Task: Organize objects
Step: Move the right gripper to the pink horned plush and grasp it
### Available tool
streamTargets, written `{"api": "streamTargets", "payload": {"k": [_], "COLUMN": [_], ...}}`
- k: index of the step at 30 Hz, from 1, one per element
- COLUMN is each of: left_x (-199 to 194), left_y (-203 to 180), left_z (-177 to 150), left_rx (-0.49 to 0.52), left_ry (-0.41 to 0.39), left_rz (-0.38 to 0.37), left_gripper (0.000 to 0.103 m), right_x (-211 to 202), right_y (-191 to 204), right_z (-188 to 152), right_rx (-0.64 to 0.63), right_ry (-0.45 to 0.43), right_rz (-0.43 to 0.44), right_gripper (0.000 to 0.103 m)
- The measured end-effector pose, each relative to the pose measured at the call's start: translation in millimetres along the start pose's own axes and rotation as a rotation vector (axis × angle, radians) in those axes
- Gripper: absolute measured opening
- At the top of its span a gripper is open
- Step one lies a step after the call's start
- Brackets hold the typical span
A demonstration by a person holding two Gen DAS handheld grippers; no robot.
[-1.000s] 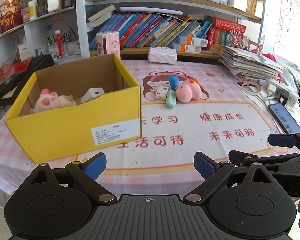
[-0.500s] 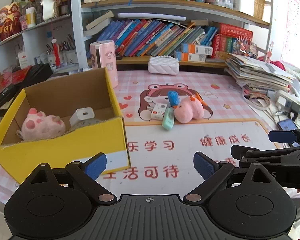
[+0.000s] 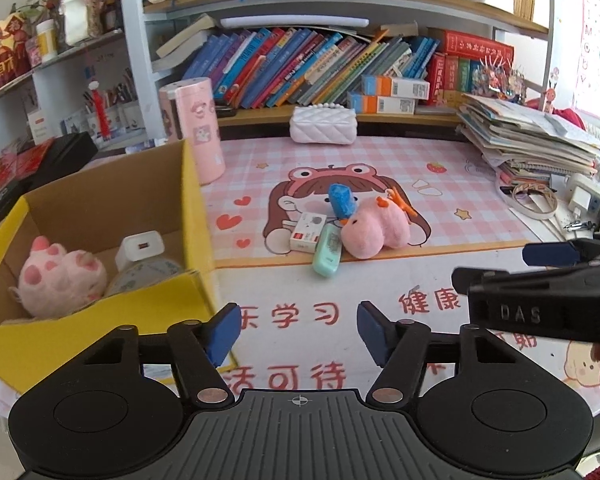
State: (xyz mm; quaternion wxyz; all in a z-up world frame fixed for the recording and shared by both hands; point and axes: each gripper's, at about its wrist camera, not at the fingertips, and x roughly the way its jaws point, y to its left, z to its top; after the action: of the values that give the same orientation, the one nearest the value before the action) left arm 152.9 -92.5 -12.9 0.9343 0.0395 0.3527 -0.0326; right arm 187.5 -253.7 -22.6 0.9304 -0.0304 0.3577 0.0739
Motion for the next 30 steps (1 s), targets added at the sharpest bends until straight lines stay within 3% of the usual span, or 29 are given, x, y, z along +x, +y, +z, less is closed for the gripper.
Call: {"api": "streamTargets", "payload": {"k": [14,21,30], "left_x": [89,96,92], "left_y": [-31,-32,-22], "left_z": [21,20,24], "left_rx": [0.059,0.058,0.029], "left_ry": [0.088,0.117,0.115], "left_rz": [0.057,0.078,0.102], "left_gripper": [0.058,0.058,0.058], "right_x": [60,110,159], "right_y": [-42,-38,-25], "right_z": [49,73,73], "right_rx": [0.056,0.071,0.144], "right_ry": [-0.015,0.066,0.183], "right_rz": [0.065,0.174,0.266], "right_gripper": [0.074,0.088,0.089]}}
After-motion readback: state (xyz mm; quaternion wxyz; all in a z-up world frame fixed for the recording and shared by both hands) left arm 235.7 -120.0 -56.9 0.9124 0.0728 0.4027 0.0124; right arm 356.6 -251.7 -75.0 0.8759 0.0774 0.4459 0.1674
